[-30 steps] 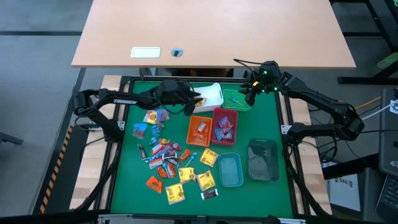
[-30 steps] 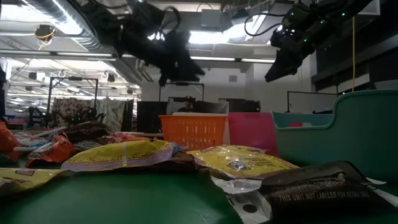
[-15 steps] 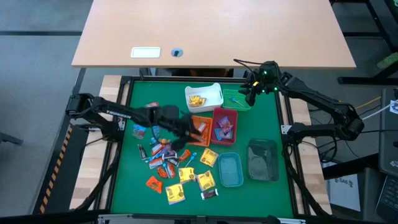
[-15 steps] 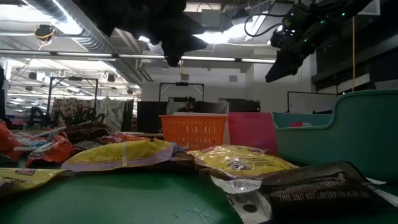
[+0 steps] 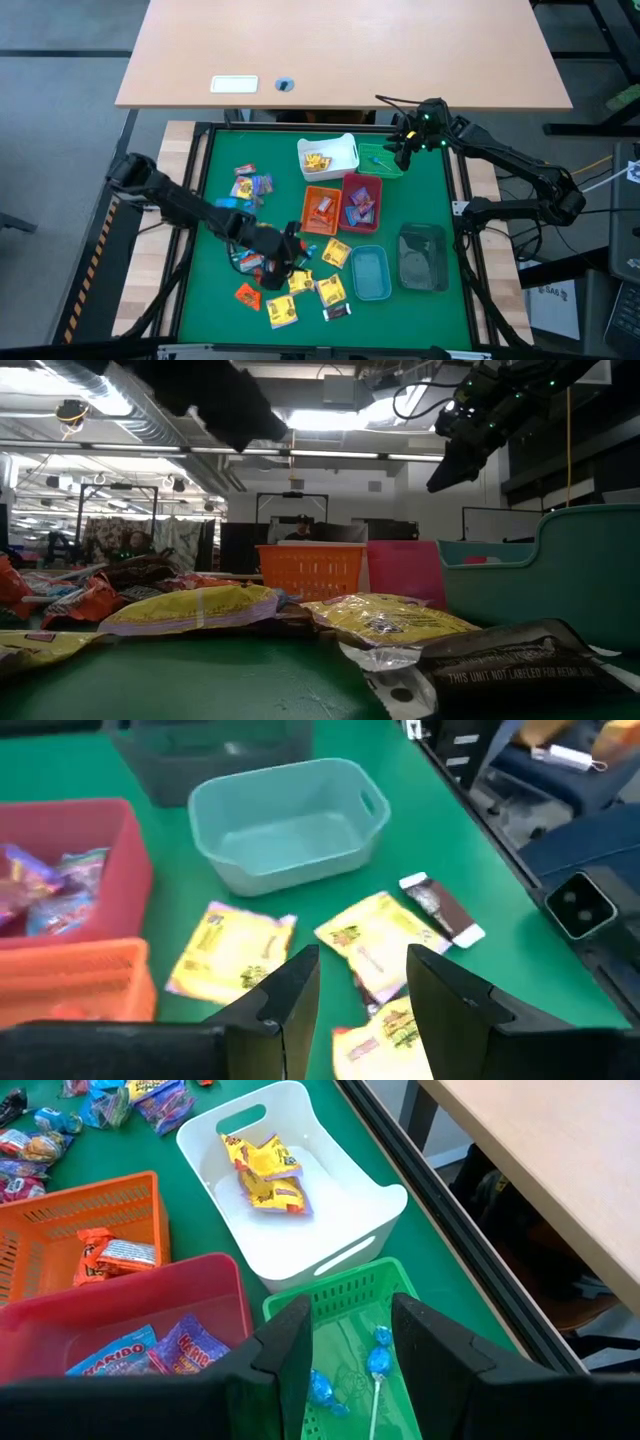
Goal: Sort candy
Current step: Put the yellow bag of candy into the white bin
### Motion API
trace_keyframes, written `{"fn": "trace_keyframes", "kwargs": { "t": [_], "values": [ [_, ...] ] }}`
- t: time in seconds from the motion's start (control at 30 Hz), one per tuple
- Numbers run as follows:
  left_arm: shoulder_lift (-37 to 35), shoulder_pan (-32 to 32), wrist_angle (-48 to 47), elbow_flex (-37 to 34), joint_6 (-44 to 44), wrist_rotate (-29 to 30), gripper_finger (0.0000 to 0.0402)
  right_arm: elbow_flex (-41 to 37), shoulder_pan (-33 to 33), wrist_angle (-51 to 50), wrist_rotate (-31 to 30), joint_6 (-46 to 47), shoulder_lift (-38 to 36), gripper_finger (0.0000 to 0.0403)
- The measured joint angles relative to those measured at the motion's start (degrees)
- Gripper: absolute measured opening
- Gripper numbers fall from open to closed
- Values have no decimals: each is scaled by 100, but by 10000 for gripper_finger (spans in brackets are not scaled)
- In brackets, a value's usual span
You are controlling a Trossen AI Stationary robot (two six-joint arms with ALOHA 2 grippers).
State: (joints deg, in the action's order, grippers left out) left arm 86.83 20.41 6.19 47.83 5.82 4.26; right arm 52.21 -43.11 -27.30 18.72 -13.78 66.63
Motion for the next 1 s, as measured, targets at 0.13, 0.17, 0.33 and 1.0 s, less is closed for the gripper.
{"fn": "trace_keyframes", "kwargs": {
  "t": [0.13,0.17,0.33,1.0],
  "values": [
    [163,322,-22,7,3,279,140,1,-2,-34,-2,0,0,138],
    [213,396,-82,9,5,323,140,0,-2,-38,-2,0,0,138],
    [614,620,-117,-4,3,379,140,2,-2,-37,-2,0,0,138],
    [1789,718,37,23,5,156,114,2,-2,-167,-2,0,0,138]
  ]
}}
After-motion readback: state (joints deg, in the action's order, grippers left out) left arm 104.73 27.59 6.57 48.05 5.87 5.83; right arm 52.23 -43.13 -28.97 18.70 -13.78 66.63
